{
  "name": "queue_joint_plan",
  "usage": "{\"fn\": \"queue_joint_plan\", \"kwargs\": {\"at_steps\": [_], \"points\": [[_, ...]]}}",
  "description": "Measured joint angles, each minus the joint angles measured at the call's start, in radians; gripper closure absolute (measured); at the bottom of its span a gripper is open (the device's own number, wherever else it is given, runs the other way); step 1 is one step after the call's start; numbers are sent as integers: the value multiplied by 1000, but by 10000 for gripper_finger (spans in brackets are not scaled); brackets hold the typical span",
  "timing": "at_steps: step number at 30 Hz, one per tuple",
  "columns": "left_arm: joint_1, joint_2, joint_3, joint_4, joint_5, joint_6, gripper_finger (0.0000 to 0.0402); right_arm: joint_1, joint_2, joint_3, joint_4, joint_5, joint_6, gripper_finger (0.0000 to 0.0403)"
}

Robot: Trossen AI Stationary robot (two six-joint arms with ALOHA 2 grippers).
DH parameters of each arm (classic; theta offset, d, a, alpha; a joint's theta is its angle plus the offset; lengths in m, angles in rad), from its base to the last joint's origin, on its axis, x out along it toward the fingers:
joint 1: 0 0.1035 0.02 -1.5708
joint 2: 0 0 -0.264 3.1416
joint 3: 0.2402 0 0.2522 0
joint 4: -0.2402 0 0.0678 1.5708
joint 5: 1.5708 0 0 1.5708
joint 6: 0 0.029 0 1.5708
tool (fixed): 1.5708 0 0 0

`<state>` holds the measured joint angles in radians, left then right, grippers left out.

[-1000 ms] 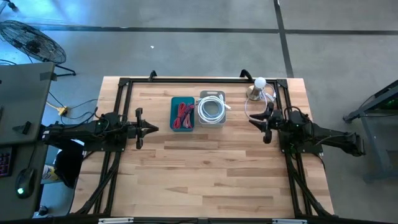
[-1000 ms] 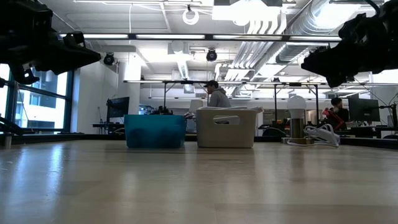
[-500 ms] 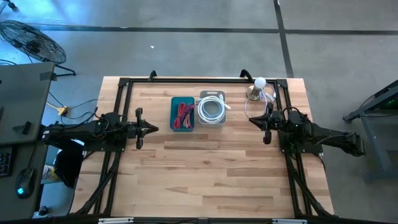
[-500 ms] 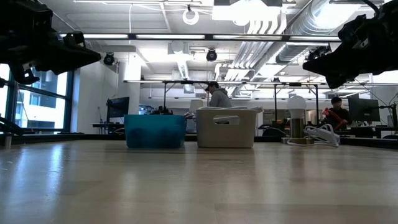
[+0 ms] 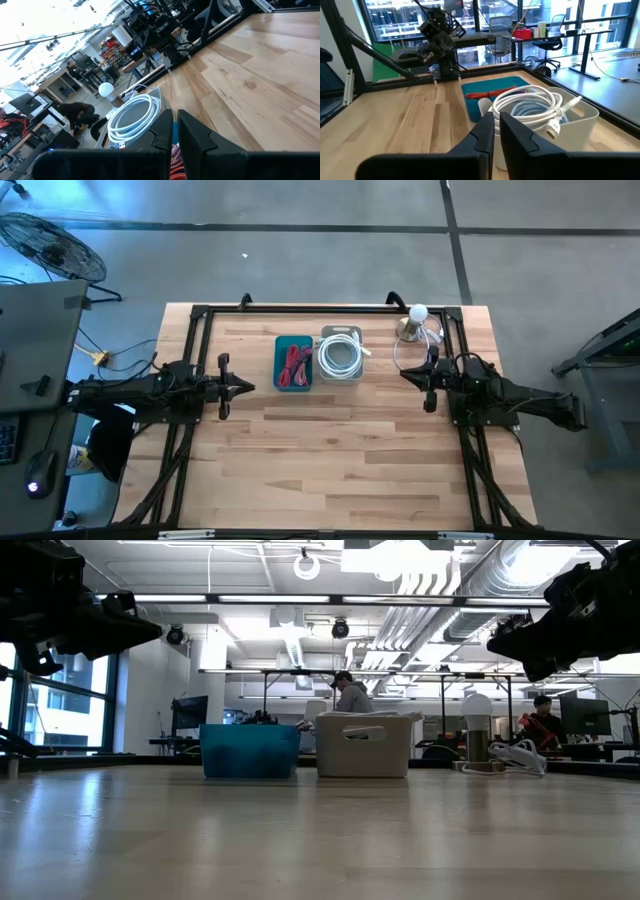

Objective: Pick & Place USB Port
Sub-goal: Return to Home Position

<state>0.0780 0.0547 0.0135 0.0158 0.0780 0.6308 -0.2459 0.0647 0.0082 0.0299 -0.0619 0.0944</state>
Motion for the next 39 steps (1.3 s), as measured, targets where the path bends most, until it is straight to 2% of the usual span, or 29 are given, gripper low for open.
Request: {"fn": "queue_joint_plan", "kwargs": {"at_steps": [39], "points": [[0, 0, 0, 0, 0, 0, 377, 0, 0, 0, -3, 2, 2, 383]]}}
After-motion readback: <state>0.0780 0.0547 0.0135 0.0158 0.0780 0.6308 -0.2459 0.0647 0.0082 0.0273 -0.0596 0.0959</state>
